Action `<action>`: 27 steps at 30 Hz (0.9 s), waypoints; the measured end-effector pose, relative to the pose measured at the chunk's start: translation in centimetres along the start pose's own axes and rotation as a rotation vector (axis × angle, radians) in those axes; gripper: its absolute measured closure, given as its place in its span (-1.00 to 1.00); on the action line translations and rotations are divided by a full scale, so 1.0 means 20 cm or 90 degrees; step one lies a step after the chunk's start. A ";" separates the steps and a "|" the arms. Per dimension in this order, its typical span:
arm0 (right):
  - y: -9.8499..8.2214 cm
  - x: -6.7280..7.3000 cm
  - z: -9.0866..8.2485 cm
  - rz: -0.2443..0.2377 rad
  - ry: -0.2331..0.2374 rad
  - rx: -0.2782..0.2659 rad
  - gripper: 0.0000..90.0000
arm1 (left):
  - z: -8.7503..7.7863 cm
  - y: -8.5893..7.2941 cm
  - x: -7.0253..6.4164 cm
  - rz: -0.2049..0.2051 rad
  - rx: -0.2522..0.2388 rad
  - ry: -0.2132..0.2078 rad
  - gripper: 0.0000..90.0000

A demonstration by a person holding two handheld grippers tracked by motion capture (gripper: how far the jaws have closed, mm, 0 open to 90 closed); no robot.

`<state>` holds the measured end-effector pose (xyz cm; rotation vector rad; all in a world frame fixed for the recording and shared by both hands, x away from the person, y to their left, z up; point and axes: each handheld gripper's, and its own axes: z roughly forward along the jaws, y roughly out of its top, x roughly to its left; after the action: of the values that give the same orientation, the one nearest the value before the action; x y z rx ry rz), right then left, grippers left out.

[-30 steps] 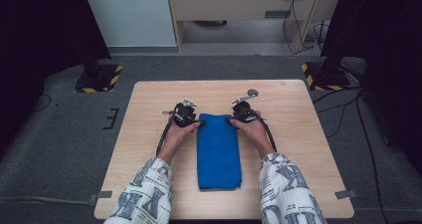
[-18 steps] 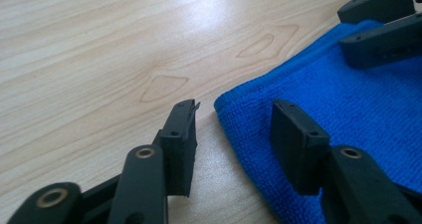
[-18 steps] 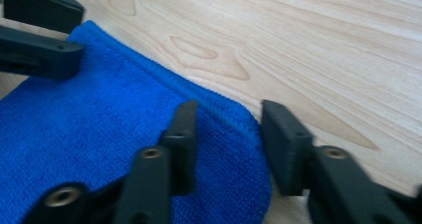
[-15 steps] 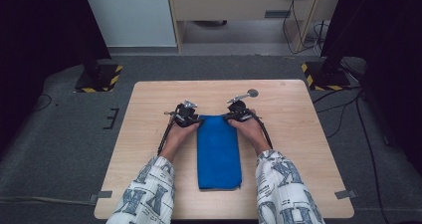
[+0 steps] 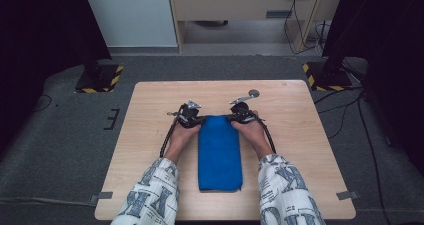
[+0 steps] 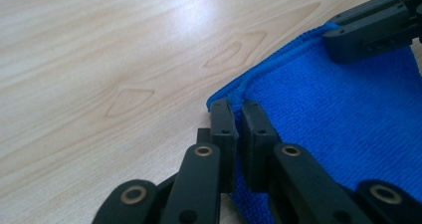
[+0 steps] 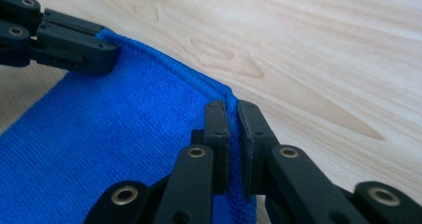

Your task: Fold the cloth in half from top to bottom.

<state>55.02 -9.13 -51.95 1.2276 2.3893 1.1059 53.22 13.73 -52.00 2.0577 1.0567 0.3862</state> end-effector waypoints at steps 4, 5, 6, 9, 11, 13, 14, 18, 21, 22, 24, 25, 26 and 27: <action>0.01 -0.01 -0.05 0.006 0.005 -0.020 0.88 | -0.03 0.02 -0.01 -0.009 -0.022 -0.003 0.90; 0.01 -0.01 -0.06 0.004 0.004 -0.023 0.88 | -0.04 0.03 -0.01 -0.009 -0.027 -0.003 0.90; 0.02 -0.01 -0.07 0.006 0.006 -0.028 0.88 | -0.05 0.04 -0.01 -0.007 -0.031 -0.003 0.90; 0.04 -0.01 -0.10 0.007 0.007 -0.042 0.88 | -0.07 0.07 -0.01 -0.005 -0.037 -0.005 0.90; 0.05 -0.02 -0.11 0.006 0.006 -0.053 0.88 | -0.09 0.09 -0.01 -0.001 -0.046 -0.004 0.90; 0.06 -0.02 -0.13 0.003 0.005 -0.059 0.88 | -0.10 0.11 -0.02 0.007 -0.051 -0.002 0.90; 0.07 -0.02 -0.13 0.005 0.004 -0.063 0.88 | -0.11 0.12 -0.02 0.010 -0.054 -0.002 0.90; 0.10 -0.03 -0.17 0.009 0.009 -0.082 0.88 | -0.14 0.14 -0.02 0.010 -0.076 0.004 0.90; 0.13 -0.02 -0.19 0.002 0.009 -0.090 0.88 | -0.16 0.16 -0.01 0.012 -0.081 0.006 0.90; 0.13 -0.02 -0.20 -0.003 0.008 -0.091 0.88 | -0.16 0.17 -0.01 0.012 -0.084 0.004 0.90; 0.15 -0.02 -0.21 -0.007 0.005 -0.092 0.88 | -0.17 0.19 -0.01 0.016 -0.089 0.004 0.90; 0.15 -0.02 -0.21 -0.006 0.005 -0.095 0.88 | -0.18 0.20 0.00 0.016 -0.091 0.005 0.90; 0.16 -0.02 -0.22 -0.006 0.005 -0.098 0.88 | -0.19 0.21 0.00 0.017 -0.095 0.005 0.90; 0.16 -0.02 -0.22 -0.006 0.005 -0.098 0.88 | -0.19 0.21 0.00 0.017 -0.095 0.005 0.90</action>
<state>54.92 -10.49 -46.70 1.1606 2.2660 1.2673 53.44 14.08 -46.39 1.9412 0.9761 0.4721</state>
